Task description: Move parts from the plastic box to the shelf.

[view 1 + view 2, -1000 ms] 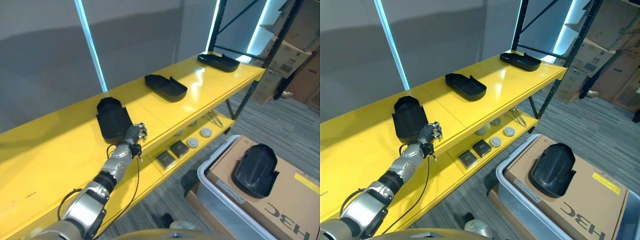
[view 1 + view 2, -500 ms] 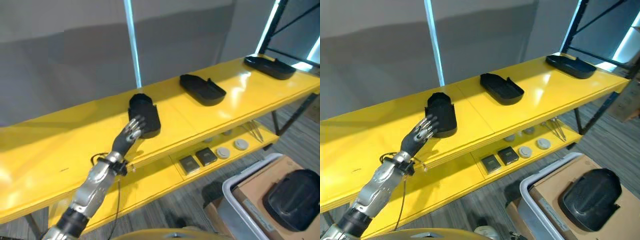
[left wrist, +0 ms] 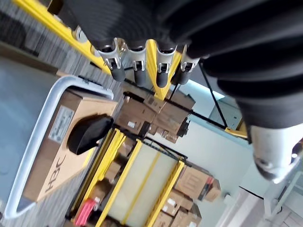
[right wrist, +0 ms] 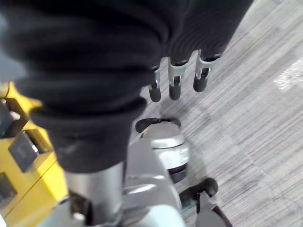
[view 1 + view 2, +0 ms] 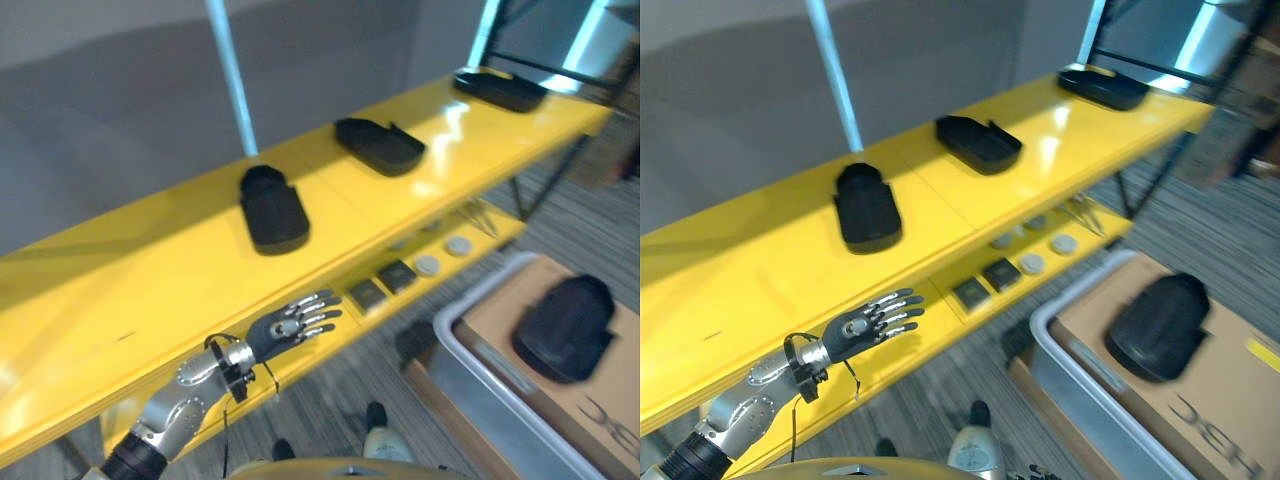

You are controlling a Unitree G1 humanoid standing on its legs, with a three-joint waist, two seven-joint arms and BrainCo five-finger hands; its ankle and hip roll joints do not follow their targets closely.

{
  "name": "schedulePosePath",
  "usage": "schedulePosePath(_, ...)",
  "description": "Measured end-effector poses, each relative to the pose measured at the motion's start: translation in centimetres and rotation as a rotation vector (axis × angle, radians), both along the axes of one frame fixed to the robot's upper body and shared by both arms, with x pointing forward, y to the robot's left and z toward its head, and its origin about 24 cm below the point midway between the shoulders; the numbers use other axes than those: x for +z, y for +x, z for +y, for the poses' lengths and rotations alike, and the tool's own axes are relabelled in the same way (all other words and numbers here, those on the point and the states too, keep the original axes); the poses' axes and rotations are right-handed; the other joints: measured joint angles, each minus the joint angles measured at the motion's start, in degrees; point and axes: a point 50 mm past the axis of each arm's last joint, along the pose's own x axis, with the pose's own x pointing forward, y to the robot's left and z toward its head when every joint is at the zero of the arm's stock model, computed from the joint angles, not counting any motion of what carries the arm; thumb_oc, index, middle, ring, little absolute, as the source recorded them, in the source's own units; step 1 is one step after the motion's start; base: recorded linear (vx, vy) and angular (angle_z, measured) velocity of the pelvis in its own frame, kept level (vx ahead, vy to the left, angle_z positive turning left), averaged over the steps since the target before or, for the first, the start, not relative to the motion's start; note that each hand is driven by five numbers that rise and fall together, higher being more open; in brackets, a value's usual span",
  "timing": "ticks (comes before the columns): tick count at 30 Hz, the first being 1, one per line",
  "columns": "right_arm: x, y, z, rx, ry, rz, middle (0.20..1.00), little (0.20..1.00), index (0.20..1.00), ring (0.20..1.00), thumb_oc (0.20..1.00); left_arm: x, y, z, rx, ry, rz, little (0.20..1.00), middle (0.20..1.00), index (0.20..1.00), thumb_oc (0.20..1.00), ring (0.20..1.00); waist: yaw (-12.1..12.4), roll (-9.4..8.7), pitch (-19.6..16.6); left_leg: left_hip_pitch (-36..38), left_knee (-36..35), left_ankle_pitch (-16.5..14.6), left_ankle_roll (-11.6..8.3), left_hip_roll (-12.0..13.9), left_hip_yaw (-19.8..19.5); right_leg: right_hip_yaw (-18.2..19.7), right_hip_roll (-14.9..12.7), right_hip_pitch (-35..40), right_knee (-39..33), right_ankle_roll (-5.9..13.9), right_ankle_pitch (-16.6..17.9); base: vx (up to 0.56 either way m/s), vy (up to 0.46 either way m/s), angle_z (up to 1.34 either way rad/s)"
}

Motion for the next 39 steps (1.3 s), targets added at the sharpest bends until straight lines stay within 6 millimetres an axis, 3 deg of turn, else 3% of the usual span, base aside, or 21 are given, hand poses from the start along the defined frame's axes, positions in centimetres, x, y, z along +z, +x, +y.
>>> schedulePosePath(1, 0.1, 0.3, -0.1, 0.004, -0.003, -0.010, 1.000, 1.000, 1.000, 1.000, 1.000, 0.0, 0.1, 0.1, -0.005, 0.004, 0.000, 1.000, 1.000, 1.000, 1.000, 1.000, 0.5, 0.02, 0.5, 0.1, 0.0, 0.1, 0.01, 1.2, 1.3, -1.2, -0.2, -0.4, 4.4, -0.28, -1.9, -0.14, -0.194, -1.46)
schedulePosePath(3, 0.0, 0.1, -0.4, -0.009, -0.029, 0.005, 1.000, 1.000, 1.000, 1.000, 1.000, -0.2, 0.2, 0.3, 0.013, -0.004, 0.015, 1.000, 1.000, 1.000, 1.000, 1.000, 1.5, -0.51, 1.0, 2.5, 0.0, 0.1, -4.21, 4.5, 7.5, -8.1, -3.1, 7.0, 5.3, -0.71, -7.3, -0.11, -0.309, -1.47)
schedulePosePath(4, 0.0, 0.3, -0.3, -0.005, -0.033, 0.007, 1.000, 1.000, 1.000, 1.000, 1.000, -0.5, 0.0, 0.4, 0.025, -0.008, 0.026, 1.000, 1.000, 1.000, 1.000, 1.000, 2.8, -1.94, 0.4, 3.6, 0.0, -0.2, -4.76, 5.1, 9.4, -10.9, -5.2, 9.5, 3.4, -1.86, -8.7, -0.09, -0.310, -1.51)
schedulePosePath(5, 0.0, 0.5, -0.4, -0.007, -0.043, 0.010, 1.000, 1.000, 1.000, 1.000, 1.000, -0.9, -0.1, 0.8, 0.038, 0.005, 0.039, 1.000, 1.000, 1.000, 1.000, 1.000, 4.1, -2.08, 0.4, 4.5, 0.1, -0.7, -5.90, 5.0, 11.3, -13.3, -6.2, 11.8, -0.5, -2.86, -9.0, -0.08, -0.286, -1.78)
schedulePosePath(6, 0.0, 0.9, -0.3, -0.001, -0.045, 0.002, 1.000, 1.000, 1.000, 1.000, 1.000, -1.4, 0.0, 1.0, 0.064, 0.011, 0.057, 1.000, 1.000, 1.000, 1.000, 1.000, 4.8, -3.39, 0.7, 5.4, 0.5, -1.6, -7.63, 5.0, 10.1, -14.5, -4.9, 13.5, -5.8, -4.22, -5.2, -0.08, -0.362, -1.58)
schedulePosePath(8, 0.2, 1.2, -0.6, 0.011, -0.057, -0.017, 1.000, 1.000, 1.000, 1.000, 1.000, -2.0, 0.0, 0.7, 0.093, 0.001, 0.090, 1.000, 1.000, 1.000, 1.000, 1.000, 3.7, -0.98, 0.3, 5.0, 0.4, -3.4, -7.19, 6.6, 3.6, -10.8, 1.6, 14.2, -14.4, -6.53, -1.5, -0.05, -0.428, -1.67)
schedulePosePath(10, -0.2, -0.9, -0.6, -0.011, -0.054, 0.034, 1.000, 1.000, 1.000, 1.000, 1.000, -2.8, 1.2, -0.3, 0.194, -0.076, 0.144, 1.000, 1.000, 1.000, 1.000, 1.000, 0.3, -0.02, -0.1, 5.4, 3.2, 0.1, -8.75, 10.5, 3.5, -10.4, 5.9, 15.9, -17.2, -7.51, -1.4, 0.00, -0.500, -1.06)
schedulePosePath(14, -0.3, -4.1, -0.7, -0.066, -0.053, 0.093, 1.000, 1.000, 1.000, 1.000, 1.000, -4.0, 2.6, -0.2, 0.378, -0.061, 0.197, 1.000, 1.000, 1.000, 1.000, 1.000, -2.2, -1.33, -0.1, 5.1, 6.8, 2.2, -10.26, 13.2, 2.9, -8.0, 8.2, 16.1, -18.3, -8.53, -1.4, 0.02, -0.378, -0.42)
schedulePosePath(17, -0.4, -4.2, -0.4, -0.079, -0.045, 0.094, 1.000, 1.000, 1.000, 1.000, 1.000, -7.3, 2.4, 1.7, 0.525, 0.036, 0.345, 1.000, 1.000, 1.000, 1.000, 1.000, -2.3, -2.81, -0.3, 5.1, 8.9, 5.4, -10.39, 13.5, 0.9, -5.6, 8.5, 15.9, -18.6, -9.21, -1.7, 0.02, -0.206, -0.52)
schedulePosePath(18, -0.6, -2.9, 0.3, -0.063, -0.043, 0.068, 1.000, 1.000, 1.000, 1.000, 1.000, -9.7, 1.5, 3.8, 0.625, 0.111, 0.461, 1.000, 1.000, 1.000, 1.000, 1.000, -1.1, -6.07, -0.1, 2.4, 14.5, 3.4, -11.60, 13.2, -5.7, -1.1, 7.8, 16.1, -19.6, -11.93, -0.9, 0.03, -0.133, -1.00)
schedulePosePath(20, -0.4, -0.8, 0.1, -0.054, -0.064, 0.029, 1.000, 1.000, 1.000, 1.000, 1.000, -11.2, 0.1, 4.8, 0.664, 0.148, 0.534, 1.000, 1.000, 1.000, 1.000, 1.000, 0.0, -6.87, -0.7, 1.1, 12.4, -1.8, -12.48, 8.6, -14.5, 3.0, 7.6, 15.4, -20.8, -13.07, 0.8, 0.06, -0.056, -1.12)
schedulePosePath(21, -0.2, 0.3, -0.2, -0.060, -0.080, 0.015, 1.000, 1.000, 1.000, 1.000, 1.000, -12.0, -0.2, 5.5, 0.706, 0.177, 0.570, 1.000, 1.000, 1.000, 1.000, 1.000, 2.1, -7.25, -0.4, 2.0, 9.6, -3.2, -11.05, 4.3, -21.4, 7.6, 7.4, 14.4, -21.0, -13.63, 1.0, 0.10, 0.035, -1.61)
schedulePosePath(23, 0.1, 2.2, -0.5, -0.073, -0.101, -0.023, 1.000, 1.000, 1.000, 1.000, 1.000, -14.3, -2.3, 7.2, 0.760, 0.297, 0.691, 1.000, 1.000, 1.000, 1.000, 1.000, 3.6, -6.95, -0.2, 2.1, 5.7, -3.7, -9.61, 0.8, -24.8, 11.0, 7.8, 15.9, -23.8, -13.55, 2.8, 0.16, 0.170, -1.45)
schedulePosePath(24, 0.3, 2.7, -0.8, -0.089, -0.116, -0.035, 1.000, 1.000, 1.000, 1.000, 1.000, -16.8, -5.2, 8.7, 0.776, 0.495, 0.811, 1.000, 1.000, 1.000, 1.000, 1.000, 4.1, -4.19, -0.3, 0.7, 1.7, -3.1, -8.91, -0.2, -27.9, 12.3, 8.3, 17.6, -24.7, -12.22, 2.0, 0.16, 0.246, -0.88)
schedulePosePath(27, 0.2, 2.3, -1.1, -0.090, -0.148, -0.015, 1.000, 1.000, 1.000, 1.000, 1.000, -18.7, -7.8, 9.9, 0.723, 0.798, 0.875, 1.000, 1.000, 1.000, 1.000, 1.000, 4.3, 0.49, -0.9, -0.8, 3.2, -2.8, -6.93, 0.6, -28.7, 12.1, 7.9, 16.6, -23.7, -10.66, 1.4, 0.07, 0.193, -0.78)
schedulePosePath(29, -0.1, 1.7, -0.7, -0.105, -0.146, 0.012, 1.000, 1.000, 1.000, 1.000, 1.000, -19.5, -9.8, 10.7, 0.699, 0.993, 0.905, 1.000, 1.000, 1.000, 1.000, 1.000, 2.4, 1.60, -1.4, 0.0, 1.5, -1.7, -6.13, -0.9, -26.1, 11.3, 5.8, 15.0, -21.7, -8.03, 0.8, 0.08, 0.158, -0.53)
schedulePosePath(34, -0.7, 0.7, 1.0, -0.395, -0.124, -0.061, 1.000, 1.000, 1.000, 1.000, 1.000, -20.3, -14.6, 12.4, 0.659, 1.337, 0.932, 1.000, 1.000, 1.000, 1.000, 1.000, 0.6, -3.13, -0.6, 2.8, 0.0, -2.3, -3.99, -4.4, -23.7, 10.3, 1.7, 16.4, -21.9, -4.24, 1.9, 0.09, 0.065, -0.26)
schedulePosePath(35, 1.1, 3.9, -0.6, -0.493, -0.164, -0.244, 1.000, 1.000, 1.000, 1.000, 1.000, -20.4, -15.8, 12.3, 0.672, 1.339, 0.948, 1.000, 1.000, 1.000, 1.000, 1.000, 0.7, -4.30, -0.9, 3.9, 0.0, -2.9, -4.03, -4.5, -23.5, 10.3, 1.6, 18.1, -23.4, -3.59, 2.4, 0.10, 0.084, -0.13)
schedulePosePath(36, 5.3, 8.9, -3.2, -0.544, -0.221, -0.533, 1.000, 1.000, 1.000, 1.000, 1.000, -20.5, -17.3, 12.1, 0.680, 1.331, 0.960, 1.000, 1.000, 1.000, 1.000, 1.000, 1.0, -4.52, -1.2, 4.4, 0.0, -3.4, -4.01, -4.5, -23.1, 10.4, 1.6, 19.4, -24.5, -3.44, 2.6, 0.08, 0.075, -0.04)
schedulePosePath(38, 17.8, 15.3, -6.9, -0.578, -0.337, -1.110, 1.000, 1.000, 1.000, 1.000, 1.000, -20.4, -19.7, 12.2, 0.690, 1.321, 0.978, 1.000, 1.000, 1.000, 1.000, 1.000, 2.6, -4.24, -1.9, 4.7, 0.0, -3.6, -4.15, -4.5, -23.4, 9.7, 1.6, 19.9, -24.7, -3.24, 2.4, 0.06, 0.051, 0.14)
schedulePosePath(39, 25.1, 16.1, -7.8, -0.554, -0.443, -1.386, 1.000, 1.000, 1.000, 1.000, 1.000, -20.2, -20.5, 12.5, 0.716, 1.311, 0.991, 1.000, 1.000, 1.000, 1.000, 1.000, 3.9, -3.57, -2.4, 4.7, 0.0, -3.5, -4.14, -4.6, -24.4, 8.9, 1.6, 20.4, -24.6, -3.05, 2.3, 0.04, 0.036, 0.38)
